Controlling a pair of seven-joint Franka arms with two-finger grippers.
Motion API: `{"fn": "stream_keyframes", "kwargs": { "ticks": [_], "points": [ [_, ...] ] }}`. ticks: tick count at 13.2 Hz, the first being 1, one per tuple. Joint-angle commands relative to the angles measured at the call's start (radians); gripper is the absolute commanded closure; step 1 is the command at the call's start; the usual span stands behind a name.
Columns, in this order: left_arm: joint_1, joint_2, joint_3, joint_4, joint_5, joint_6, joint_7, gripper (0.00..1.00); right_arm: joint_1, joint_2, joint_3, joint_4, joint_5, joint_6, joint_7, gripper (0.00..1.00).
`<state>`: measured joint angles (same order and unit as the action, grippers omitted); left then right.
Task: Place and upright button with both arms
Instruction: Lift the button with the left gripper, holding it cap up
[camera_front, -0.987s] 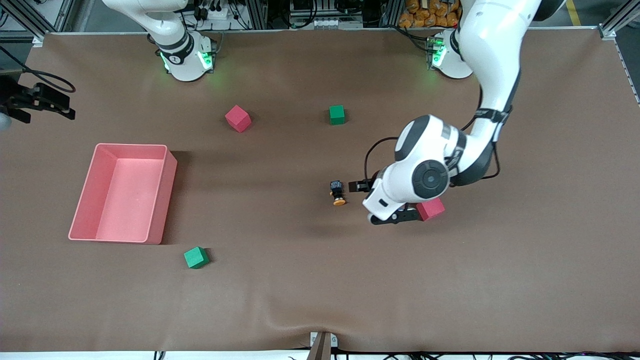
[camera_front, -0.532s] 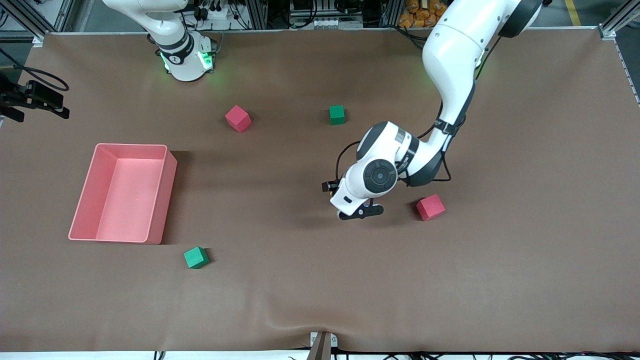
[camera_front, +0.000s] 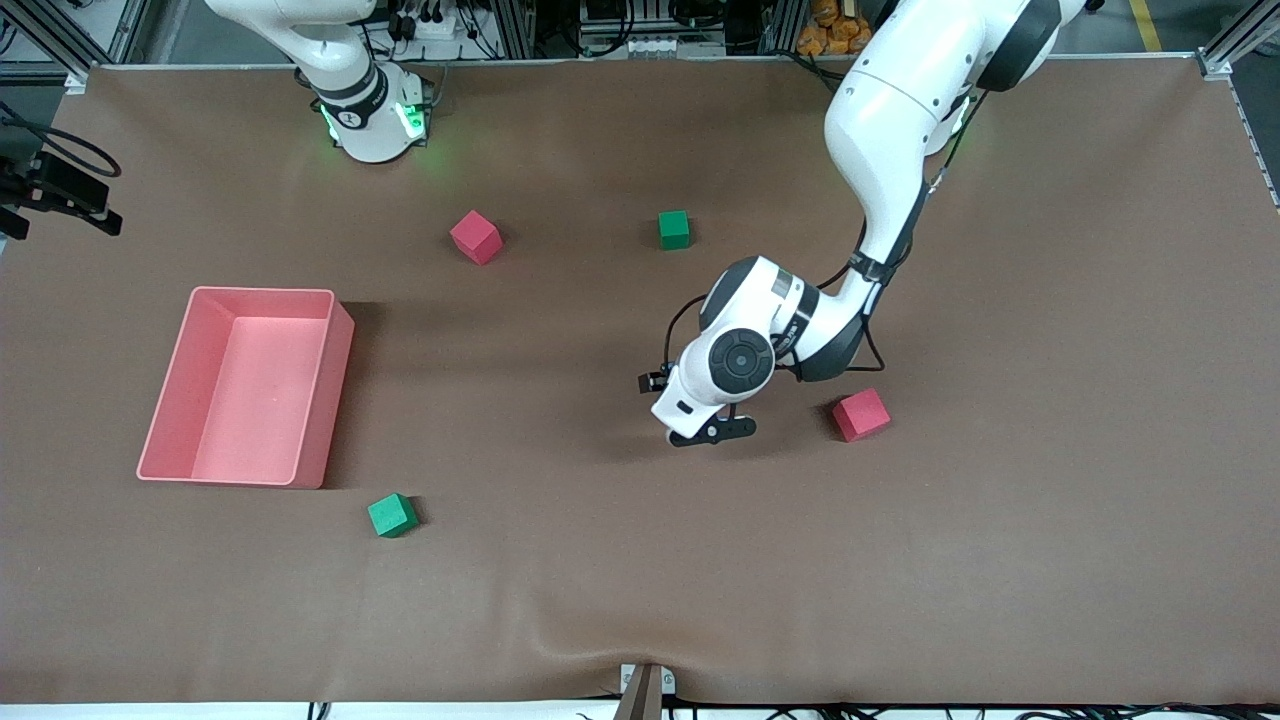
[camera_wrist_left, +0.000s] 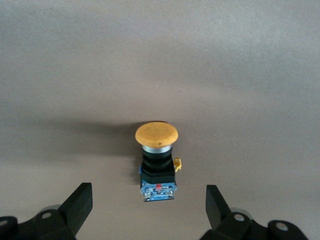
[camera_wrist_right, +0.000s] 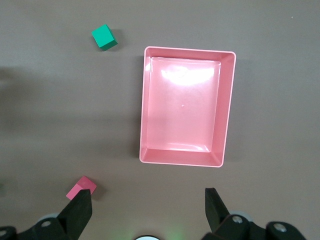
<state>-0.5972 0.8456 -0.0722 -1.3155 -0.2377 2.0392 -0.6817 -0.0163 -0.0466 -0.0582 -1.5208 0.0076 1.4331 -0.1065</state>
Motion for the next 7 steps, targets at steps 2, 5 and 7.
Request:
{"fn": "stream_keyframes", "kwargs": {
  "ticks": [2,5,7],
  "points": [
    [-0.03,0.044,0.017,0.025,-0.005,0.045,-0.027,0.02,-0.028,0.007,0.015,0.025,0.003,-0.013,0.011,0.0],
    [-0.032,0.052,0.015,0.025,-0.005,0.05,-0.024,0.11,-0.028,0.007,0.015,0.024,0.003,-0.017,0.011,0.0],
    [-0.042,0.059,0.017,0.025,-0.005,0.053,-0.025,0.13,-0.031,0.007,0.015,0.024,0.003,-0.017,0.011,0.0]
  ]
}}
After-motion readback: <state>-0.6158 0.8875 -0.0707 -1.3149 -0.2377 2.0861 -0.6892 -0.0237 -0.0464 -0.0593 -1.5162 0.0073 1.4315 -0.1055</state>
